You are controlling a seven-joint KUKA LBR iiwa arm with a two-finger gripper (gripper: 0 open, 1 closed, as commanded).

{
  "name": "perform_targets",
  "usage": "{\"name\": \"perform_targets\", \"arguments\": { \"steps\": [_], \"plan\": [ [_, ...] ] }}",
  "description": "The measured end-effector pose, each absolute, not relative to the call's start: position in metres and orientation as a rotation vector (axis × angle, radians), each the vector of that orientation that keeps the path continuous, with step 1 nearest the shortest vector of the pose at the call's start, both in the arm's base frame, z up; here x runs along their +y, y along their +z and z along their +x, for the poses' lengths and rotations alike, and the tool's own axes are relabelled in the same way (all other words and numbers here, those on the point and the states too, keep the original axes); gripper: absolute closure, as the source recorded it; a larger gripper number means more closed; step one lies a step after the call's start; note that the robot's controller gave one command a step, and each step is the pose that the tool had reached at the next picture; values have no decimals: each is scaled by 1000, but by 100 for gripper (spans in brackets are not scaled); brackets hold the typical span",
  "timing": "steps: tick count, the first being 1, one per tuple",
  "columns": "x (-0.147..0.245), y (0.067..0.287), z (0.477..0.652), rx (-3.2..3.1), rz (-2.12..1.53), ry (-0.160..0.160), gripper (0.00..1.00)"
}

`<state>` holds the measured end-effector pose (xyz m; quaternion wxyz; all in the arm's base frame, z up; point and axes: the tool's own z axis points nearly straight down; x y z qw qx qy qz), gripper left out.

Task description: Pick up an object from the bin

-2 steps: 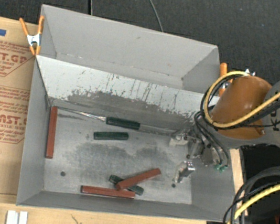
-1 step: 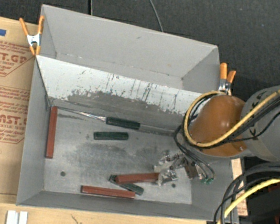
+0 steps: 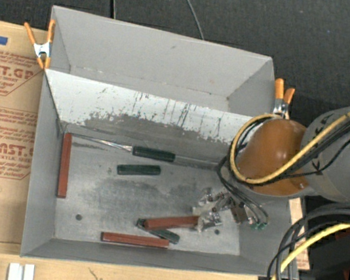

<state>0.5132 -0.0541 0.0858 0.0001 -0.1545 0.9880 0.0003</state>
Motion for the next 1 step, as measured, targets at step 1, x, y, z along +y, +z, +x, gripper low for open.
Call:
{"name": "perform_targets", "arguments": {
  "steps": [1],
  "plan": [
    [-34,225,493,3103,-476,0,100]
  ]
}}
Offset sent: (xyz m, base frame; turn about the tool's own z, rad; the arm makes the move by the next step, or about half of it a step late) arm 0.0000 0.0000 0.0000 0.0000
